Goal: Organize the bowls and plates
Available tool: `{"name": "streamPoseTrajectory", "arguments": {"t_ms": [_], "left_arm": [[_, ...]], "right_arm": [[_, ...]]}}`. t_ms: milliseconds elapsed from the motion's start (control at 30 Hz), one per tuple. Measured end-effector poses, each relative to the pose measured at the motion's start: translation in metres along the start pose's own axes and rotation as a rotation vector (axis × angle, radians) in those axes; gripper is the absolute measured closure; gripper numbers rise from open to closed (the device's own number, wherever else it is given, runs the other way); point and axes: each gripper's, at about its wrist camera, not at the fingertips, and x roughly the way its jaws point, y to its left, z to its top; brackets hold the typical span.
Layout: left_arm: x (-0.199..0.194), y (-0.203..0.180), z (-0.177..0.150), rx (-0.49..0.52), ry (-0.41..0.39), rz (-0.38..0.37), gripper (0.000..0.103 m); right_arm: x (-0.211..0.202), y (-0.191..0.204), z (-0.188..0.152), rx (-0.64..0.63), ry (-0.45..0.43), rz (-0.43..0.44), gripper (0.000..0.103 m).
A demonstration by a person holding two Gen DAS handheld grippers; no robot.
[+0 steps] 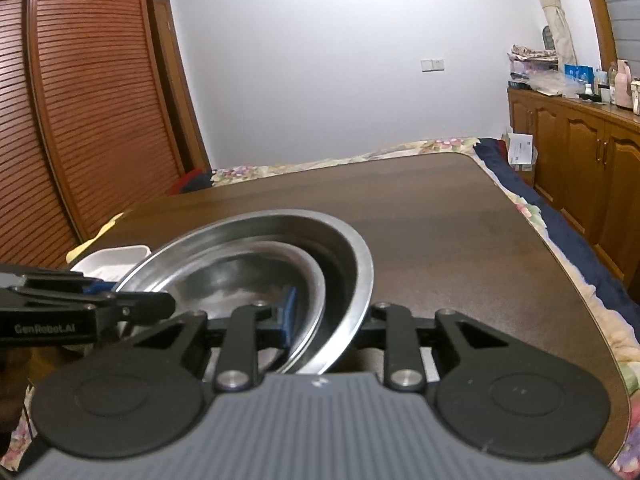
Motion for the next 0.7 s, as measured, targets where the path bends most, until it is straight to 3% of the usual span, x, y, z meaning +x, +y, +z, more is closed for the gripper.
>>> {"name": "streamPoseTrajectory", "arguments": {"t_ms": [700], "left_arm": [[-0.048, 0.053, 0.022, -0.060, -0.105, 0.055, 0.075]], "right_arm": [[0.011, 0.042, 0.027, -0.019, -0.059, 0.077, 0.076]]}}
